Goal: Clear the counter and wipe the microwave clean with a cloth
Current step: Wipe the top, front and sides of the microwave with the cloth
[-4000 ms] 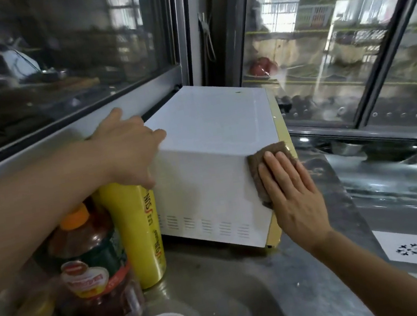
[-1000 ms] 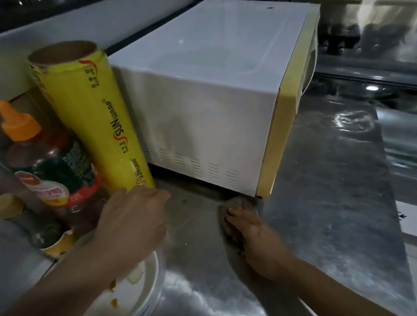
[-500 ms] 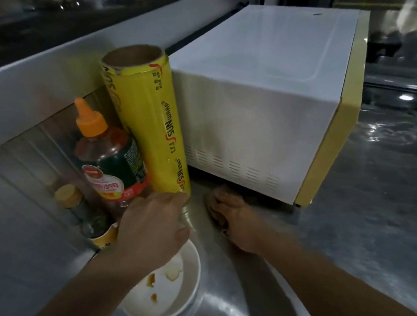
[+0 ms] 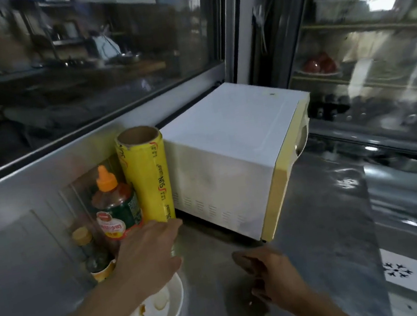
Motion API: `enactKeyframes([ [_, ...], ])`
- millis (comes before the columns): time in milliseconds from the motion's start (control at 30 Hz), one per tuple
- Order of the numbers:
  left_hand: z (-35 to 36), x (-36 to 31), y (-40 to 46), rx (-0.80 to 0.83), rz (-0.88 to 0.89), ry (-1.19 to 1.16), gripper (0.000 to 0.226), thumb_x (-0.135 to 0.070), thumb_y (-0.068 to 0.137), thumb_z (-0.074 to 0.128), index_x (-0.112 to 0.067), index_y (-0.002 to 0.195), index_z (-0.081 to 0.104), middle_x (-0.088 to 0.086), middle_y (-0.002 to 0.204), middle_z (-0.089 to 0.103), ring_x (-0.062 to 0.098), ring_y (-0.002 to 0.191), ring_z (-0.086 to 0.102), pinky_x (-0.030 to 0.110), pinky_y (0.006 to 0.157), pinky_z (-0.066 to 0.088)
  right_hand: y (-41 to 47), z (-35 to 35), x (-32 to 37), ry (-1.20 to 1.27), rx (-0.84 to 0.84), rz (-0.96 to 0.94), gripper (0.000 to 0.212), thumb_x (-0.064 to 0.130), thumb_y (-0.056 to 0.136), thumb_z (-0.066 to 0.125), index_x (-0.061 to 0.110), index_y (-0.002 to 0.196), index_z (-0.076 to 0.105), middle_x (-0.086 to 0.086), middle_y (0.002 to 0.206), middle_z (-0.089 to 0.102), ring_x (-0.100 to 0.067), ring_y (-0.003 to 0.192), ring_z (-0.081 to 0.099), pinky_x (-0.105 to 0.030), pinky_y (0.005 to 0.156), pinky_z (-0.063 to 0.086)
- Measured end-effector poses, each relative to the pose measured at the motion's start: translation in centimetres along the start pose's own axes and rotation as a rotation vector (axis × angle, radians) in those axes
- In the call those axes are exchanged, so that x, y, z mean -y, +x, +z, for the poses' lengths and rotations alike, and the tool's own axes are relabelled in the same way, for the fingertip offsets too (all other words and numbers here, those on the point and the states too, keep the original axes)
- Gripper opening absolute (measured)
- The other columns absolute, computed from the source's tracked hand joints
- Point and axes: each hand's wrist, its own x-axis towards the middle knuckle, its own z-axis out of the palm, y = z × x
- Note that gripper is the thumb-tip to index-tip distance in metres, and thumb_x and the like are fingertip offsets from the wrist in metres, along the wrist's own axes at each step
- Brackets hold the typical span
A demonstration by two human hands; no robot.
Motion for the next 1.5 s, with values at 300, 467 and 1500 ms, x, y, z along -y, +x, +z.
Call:
enactKeyframes([
  [300, -7.2, -2.0, -3.6, -0.055, 0.068, -0.013, 0.055, -0.045, 0.085, 0.056, -0.027, 0.134, 0.037, 0.0, 0.126, 0.052, 0.021, 0.113, 0.05, 0.034, 0.091, 0.042, -6.8, -4.1, 6.0, 0.163, -0.279, -0.025, 0.04, -0.009, 0.077, 0.041, 0.02, 0.085, 0.068, 0.003, 0.059, 0.05, -0.015, 0.049, 0.044, -0.024, 0.048, 0.035],
  [467, -8.9, -2.8, -7.3, -0.071, 0.136, -0.075, 0.053, -0.044, 0.084, 0.056, -0.03, 0.132, 0.037, -0.001, 0.128, 0.05, 0.022, 0.118, 0.047, 0.036, 0.092, 0.043, -12.6, -5.0, 9.2, 0.253, -0.426, -0.019, 0.054, -0.013, 0.079, 0.032, 0.029, 0.082, 0.067, -0.01, 0.067, 0.061, -0.007, 0.042, 0.053, -0.019, 0.042, 0.044],
  [1500, -11.1, -32.2, -22.7, 0.231, 0.609, -0.822, 0.025, -0.023, 0.083, 0.067, -0.035, 0.102, 0.056, -0.014, 0.11, 0.063, 0.004, 0.106, 0.056, 0.024, 0.085, 0.044, -47.4, -12.1, 3.1, 0.29, -0.723, -0.022, 0.047, -0.014, 0.08, 0.044, 0.029, 0.097, 0.054, -0.002, 0.097, 0.064, -0.018, 0.094, 0.062, -0.03, 0.079, 0.052],
])
